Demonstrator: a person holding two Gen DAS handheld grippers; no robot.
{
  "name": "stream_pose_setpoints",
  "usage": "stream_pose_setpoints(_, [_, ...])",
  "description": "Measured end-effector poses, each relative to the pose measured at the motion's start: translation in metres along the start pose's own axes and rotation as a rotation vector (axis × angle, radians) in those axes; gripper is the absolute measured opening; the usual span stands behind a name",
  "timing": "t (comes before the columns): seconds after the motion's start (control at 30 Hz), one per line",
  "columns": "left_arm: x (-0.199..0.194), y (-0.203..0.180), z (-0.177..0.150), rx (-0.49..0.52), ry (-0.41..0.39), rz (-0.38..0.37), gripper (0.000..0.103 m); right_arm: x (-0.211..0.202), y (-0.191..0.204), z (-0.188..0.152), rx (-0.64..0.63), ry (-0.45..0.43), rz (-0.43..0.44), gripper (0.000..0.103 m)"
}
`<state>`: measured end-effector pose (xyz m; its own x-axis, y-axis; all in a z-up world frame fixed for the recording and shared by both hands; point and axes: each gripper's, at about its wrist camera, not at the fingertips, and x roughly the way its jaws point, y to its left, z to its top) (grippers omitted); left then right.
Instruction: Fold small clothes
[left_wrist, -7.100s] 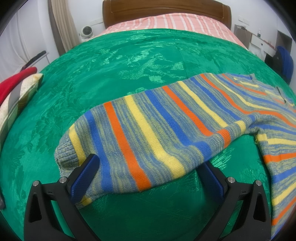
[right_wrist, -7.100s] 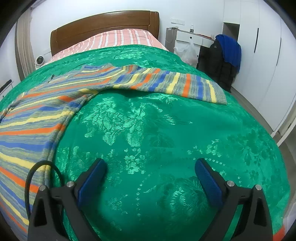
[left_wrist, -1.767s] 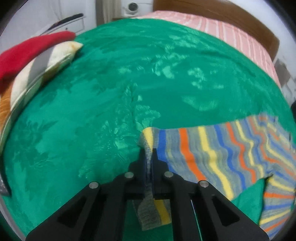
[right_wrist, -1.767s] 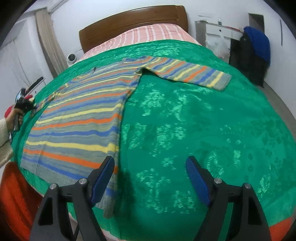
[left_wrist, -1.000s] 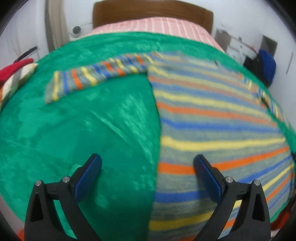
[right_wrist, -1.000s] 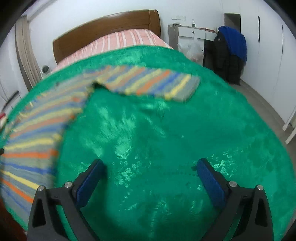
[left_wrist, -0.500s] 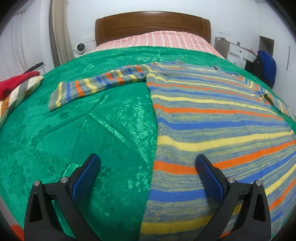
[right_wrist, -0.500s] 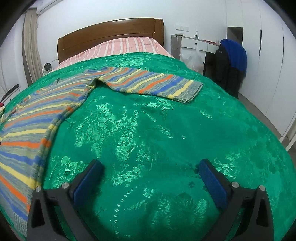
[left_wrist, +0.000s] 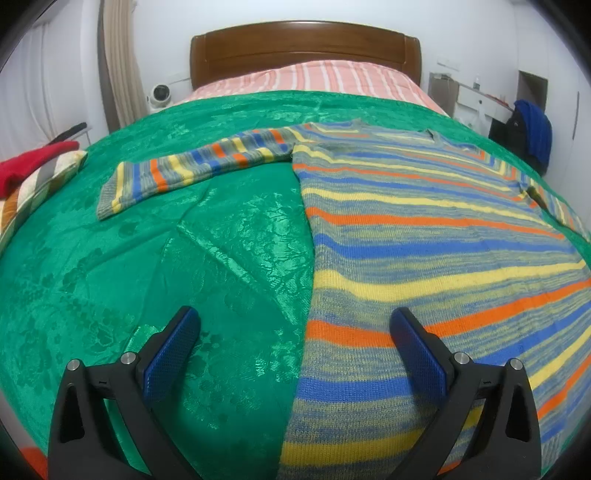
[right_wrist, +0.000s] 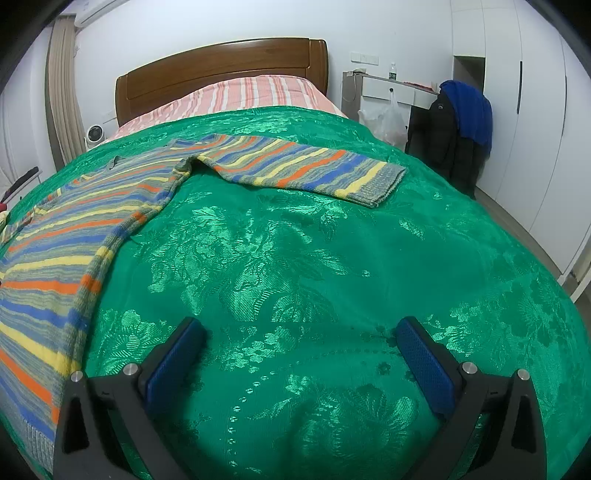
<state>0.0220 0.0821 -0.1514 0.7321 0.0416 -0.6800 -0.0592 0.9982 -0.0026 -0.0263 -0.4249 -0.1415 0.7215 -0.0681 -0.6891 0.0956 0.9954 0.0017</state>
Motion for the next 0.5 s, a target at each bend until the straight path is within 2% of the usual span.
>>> stream_pose_setpoints(0.23, [-0.001,0.001,0.002,0.006,0.021,-0.007,0.103,0.000,0.000,0.000,0.000,0.001,0.000,0.103])
stream_pose_setpoints(0.33, [-0.006,0.004,0.006,0.010,0.048,-0.047,0.103,0.000,0.000,0.000,0.001,0.000,0.001,0.103])
stream_pose_setpoints(0.4, [-0.016,0.008,0.009,0.003,0.012,-0.074,0.103,0.000,0.000,0.000,0.000,-0.002,0.002,0.103])
stream_pose_setpoints(0.5, [-0.030,0.012,0.013,0.002,-0.069,-0.061,0.103,0.000,0.000,0.000,0.000,-0.003,0.002,0.103])
